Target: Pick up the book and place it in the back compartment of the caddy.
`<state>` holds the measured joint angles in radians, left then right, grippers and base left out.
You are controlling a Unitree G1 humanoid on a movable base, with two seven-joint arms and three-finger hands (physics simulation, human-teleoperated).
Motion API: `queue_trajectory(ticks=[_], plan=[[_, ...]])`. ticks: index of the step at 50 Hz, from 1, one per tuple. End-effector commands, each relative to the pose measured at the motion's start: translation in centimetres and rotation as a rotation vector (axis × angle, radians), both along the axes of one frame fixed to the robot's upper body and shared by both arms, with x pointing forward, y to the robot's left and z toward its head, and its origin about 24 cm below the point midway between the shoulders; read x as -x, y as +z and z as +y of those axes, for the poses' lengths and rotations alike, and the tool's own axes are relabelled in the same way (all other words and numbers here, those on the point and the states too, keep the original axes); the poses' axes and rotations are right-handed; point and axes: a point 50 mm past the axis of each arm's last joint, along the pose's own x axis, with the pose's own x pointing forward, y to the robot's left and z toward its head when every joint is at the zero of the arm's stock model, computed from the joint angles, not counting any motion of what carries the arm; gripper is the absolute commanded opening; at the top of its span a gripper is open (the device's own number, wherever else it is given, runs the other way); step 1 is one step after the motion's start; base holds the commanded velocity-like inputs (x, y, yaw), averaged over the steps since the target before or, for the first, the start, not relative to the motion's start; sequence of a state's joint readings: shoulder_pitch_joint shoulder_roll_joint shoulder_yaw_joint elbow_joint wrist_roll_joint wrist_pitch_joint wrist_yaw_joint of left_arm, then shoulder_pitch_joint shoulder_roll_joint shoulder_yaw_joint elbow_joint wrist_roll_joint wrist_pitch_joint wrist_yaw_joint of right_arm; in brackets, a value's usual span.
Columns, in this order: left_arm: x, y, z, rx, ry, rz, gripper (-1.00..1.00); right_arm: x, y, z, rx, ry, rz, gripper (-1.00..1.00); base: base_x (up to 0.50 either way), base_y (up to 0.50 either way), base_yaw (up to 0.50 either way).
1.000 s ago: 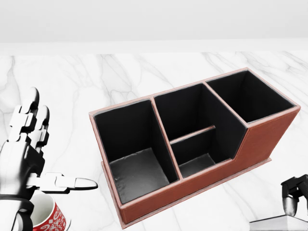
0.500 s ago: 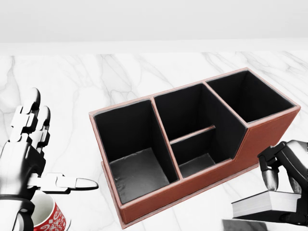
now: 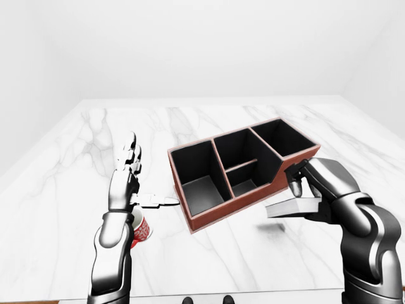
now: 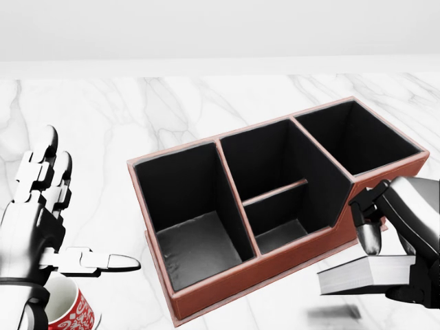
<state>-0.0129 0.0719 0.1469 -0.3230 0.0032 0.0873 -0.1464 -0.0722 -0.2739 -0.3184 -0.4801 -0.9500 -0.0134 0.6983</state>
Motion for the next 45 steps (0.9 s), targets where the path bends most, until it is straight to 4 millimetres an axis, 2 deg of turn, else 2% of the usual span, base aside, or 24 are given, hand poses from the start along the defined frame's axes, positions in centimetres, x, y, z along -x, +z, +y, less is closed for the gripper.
queue_trajectory(ticks=[1, 34, 45], plan=[[0.0, 0.0, 0.0, 0.000, 0.000, 0.000, 1.00, -0.1, 1.5, 0.9, 0.032, 0.023, -0.068, -1.00, 0.00, 0.00, 0.00], [0.0, 0.0, -0.1, -0.002, -0.001, -0.002, 1.00, -0.8, 6.2, 4.4, 0.020, 0.108, -0.263, -1.00, 0.00, 0.00, 0.00], [0.0, -0.1, -0.1, -0.001, 0.000, 0.004, 1.00, -1.7, 6.8, 5.5, 0.010, 0.155, -0.276, -1.00, 0.00, 0.00, 0.00]])
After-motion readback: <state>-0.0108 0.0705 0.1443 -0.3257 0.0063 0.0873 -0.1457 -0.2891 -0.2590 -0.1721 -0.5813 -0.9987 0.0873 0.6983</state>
